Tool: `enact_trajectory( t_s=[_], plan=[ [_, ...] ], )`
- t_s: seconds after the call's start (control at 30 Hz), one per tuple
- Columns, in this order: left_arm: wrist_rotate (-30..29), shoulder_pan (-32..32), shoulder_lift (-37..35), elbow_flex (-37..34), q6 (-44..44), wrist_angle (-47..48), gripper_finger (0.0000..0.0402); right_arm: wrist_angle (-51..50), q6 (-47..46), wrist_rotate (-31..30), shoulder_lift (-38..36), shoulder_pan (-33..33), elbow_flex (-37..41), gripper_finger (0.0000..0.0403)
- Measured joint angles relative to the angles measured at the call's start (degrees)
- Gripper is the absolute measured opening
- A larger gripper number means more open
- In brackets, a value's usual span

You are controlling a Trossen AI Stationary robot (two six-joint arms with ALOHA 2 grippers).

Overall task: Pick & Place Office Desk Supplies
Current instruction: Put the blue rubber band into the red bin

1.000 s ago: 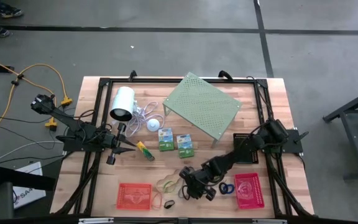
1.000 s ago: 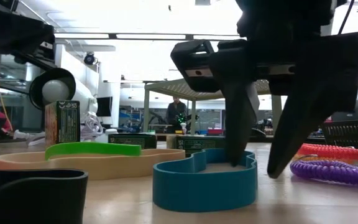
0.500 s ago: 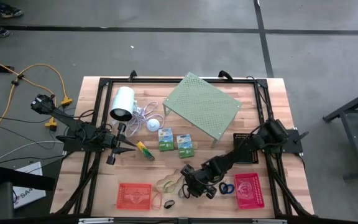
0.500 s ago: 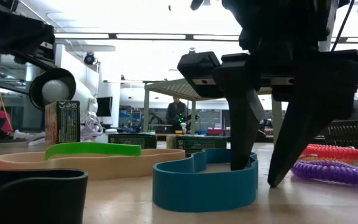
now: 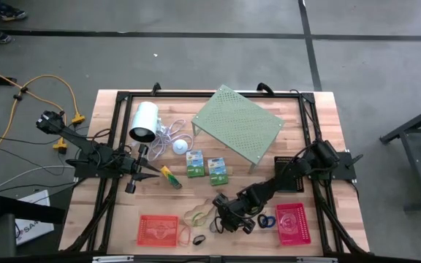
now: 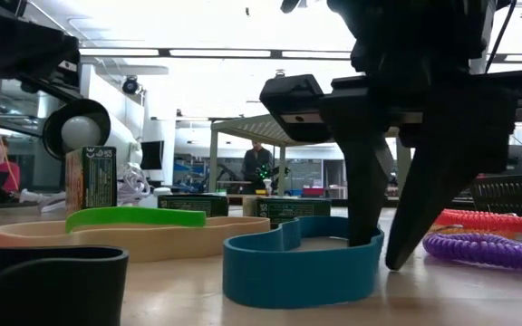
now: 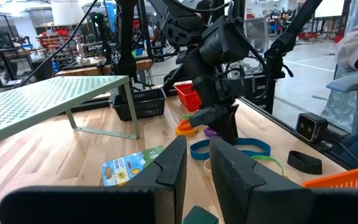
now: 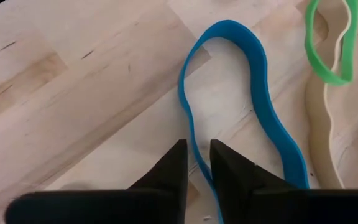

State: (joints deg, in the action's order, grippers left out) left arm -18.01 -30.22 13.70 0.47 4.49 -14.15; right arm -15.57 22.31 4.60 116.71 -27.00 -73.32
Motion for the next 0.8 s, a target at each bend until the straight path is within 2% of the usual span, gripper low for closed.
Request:
enact_trajectory(
  t_s=[0.23,0.53,0.8],
  plan=[
    [-0.01,-0.01,0.02,0.00,0.00,0.00,0.0065,0.37,0.02,0.00,0.00,0.02,0.00,0.0006],
    [0.01,0.00,0.02,0.00,0.00,0.02,0.0065,0.76,0.01,0.08,-0.34,0.01,-0.45,0.0003],
    [0.01,-0.01,0.01,0.00,0.00,0.00,0.0065,0.67,-0.45,-0.28,-6.75,0.00,-1.51,0.0003]
  ],
)
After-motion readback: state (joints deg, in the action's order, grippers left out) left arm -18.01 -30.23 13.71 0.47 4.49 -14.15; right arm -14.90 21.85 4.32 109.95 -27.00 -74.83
